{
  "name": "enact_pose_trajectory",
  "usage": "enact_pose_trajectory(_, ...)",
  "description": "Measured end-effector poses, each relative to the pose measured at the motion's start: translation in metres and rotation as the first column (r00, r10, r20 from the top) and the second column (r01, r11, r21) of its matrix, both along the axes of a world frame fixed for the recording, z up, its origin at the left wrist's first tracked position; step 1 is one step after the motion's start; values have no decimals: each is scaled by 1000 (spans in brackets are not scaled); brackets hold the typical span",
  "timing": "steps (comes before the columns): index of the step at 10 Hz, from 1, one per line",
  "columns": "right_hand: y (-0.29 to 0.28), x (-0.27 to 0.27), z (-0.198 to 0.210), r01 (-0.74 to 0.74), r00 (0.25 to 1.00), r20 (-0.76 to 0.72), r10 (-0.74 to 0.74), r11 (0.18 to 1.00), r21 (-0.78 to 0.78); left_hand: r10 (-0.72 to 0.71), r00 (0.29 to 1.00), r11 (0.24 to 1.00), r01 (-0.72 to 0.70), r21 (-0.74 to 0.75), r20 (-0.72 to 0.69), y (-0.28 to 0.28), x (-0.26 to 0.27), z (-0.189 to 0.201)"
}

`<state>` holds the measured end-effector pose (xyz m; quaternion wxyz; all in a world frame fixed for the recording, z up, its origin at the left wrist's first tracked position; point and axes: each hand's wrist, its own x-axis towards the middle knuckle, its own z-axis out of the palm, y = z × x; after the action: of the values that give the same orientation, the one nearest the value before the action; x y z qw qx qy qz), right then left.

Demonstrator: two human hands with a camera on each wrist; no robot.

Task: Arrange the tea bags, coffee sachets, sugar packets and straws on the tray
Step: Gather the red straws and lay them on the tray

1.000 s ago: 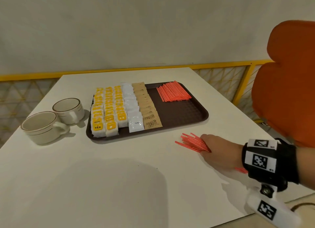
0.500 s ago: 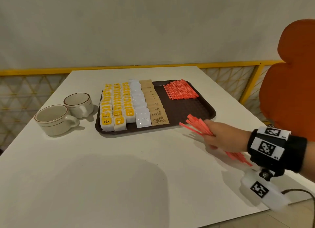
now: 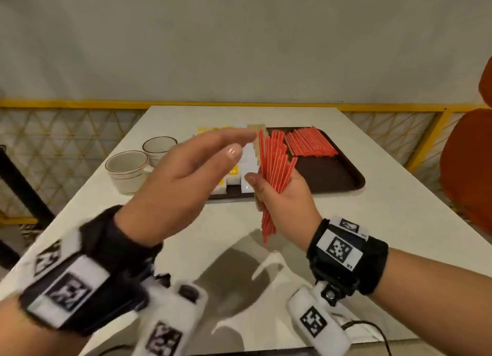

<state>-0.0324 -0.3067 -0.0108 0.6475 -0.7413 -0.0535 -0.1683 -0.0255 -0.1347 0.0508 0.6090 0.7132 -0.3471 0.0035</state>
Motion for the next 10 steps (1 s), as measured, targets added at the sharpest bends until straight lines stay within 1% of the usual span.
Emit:
enact_pose_trajectory(1, 16, 0, -7, -1, 998, 70, 1, 1000, -1, 25, 998, 994, -30, 101, 53, -65, 13, 11)
enact_pose_trajectory(2, 13, -1, -18, 36, 997, 76, -33, 999, -36, -19, 1000, 959, 18, 284, 2, -85, 32, -1)
enact_pose_trajectory(3, 7, -2, -31, 20, 992, -125, -14, 999, 47, -86, 992, 874, 119, 470, -90, -85, 46, -22)
enact_pose_trajectory(4, 4, -1, -38, -15, 967, -253, 23, 999, 33, -54, 982, 839, 144, 525, -184, -82, 49, -33)
enact_pose_trajectory(5, 6, 2, -35, -41, 949, -310, 54, 998, 48, -11, 980, 928, 84, 362, -199, -79, 49, -29)
enact_pose_trajectory(6, 8, 6, -34, 20, 954, -299, 8, 996, 90, 1, 997, 930, 25, 366, -71, -79, 45, -24)
enact_pose_trajectory(7, 6, 11, -38, 61, 956, -276, -99, 988, -143, 53, 998, 898, -56, 436, 20, -86, 42, -37)
enact_pose_trajectory(8, 7, 8, -40, 41, 942, -330, -62, 997, -71, 154, 965, 973, -110, 203, -211, -88, 43, -51)
enact_pose_trajectory(9, 11, 9, -31, 94, 952, -297, -81, 995, 27, 52, 927, 996, -76, -50, -371, -88, 42, -48)
enact_pose_trajectory(10, 24, 21, -31, 133, 958, -276, -75, 971, 199, 30, 983, 998, -39, -47, -179, -86, 31, -40)
